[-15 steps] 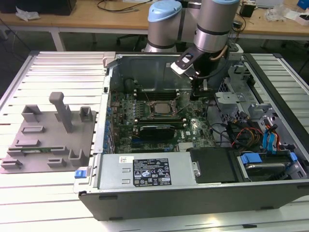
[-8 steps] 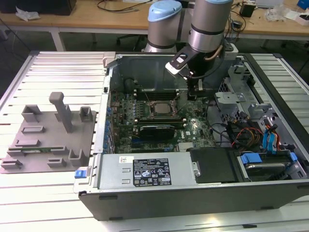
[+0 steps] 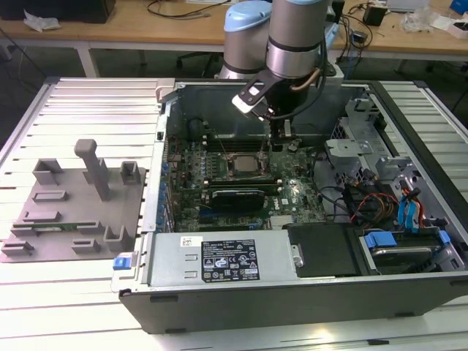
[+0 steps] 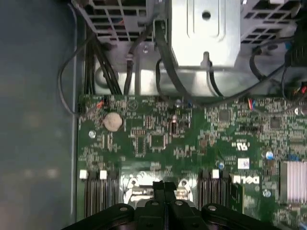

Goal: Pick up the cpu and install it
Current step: 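Close the cpu cover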

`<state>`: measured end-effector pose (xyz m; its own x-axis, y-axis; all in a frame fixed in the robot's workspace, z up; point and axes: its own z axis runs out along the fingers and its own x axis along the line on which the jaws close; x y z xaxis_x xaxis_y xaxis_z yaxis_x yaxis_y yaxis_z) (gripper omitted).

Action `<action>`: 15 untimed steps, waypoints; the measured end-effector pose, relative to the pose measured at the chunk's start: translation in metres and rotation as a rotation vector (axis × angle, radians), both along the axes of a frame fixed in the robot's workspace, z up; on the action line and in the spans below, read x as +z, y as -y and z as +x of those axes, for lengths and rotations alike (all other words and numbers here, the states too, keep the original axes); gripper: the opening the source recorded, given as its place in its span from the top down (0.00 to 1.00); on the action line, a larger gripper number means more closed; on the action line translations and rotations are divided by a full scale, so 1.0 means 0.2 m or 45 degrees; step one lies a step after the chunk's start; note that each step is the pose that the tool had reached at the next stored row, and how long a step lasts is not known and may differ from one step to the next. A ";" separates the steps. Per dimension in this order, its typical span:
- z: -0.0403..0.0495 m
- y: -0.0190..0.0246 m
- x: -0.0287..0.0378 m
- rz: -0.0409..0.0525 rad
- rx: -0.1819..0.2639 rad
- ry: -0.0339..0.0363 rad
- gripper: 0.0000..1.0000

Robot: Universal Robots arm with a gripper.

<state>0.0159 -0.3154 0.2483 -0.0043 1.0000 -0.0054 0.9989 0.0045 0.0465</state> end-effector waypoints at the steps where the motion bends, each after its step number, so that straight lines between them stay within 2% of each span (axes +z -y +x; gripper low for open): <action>1: -0.036 0.000 -0.001 0.000 0.000 0.0049 0.89; 6: -0.052 0.000 -0.002 0.000 0.000 0.0056 0.89; 7: -0.052 -0.001 -0.004 0.001 0.000 -0.0085 0.89; 8: -0.052 0.000 -0.003 0.000 0.000 -0.0164 0.89; 12: -0.056 0.000 -0.006 0.000 0.009 -0.0175 0.89; 15: -0.060 0.000 -0.021 0.000 0.066 -0.0176 0.89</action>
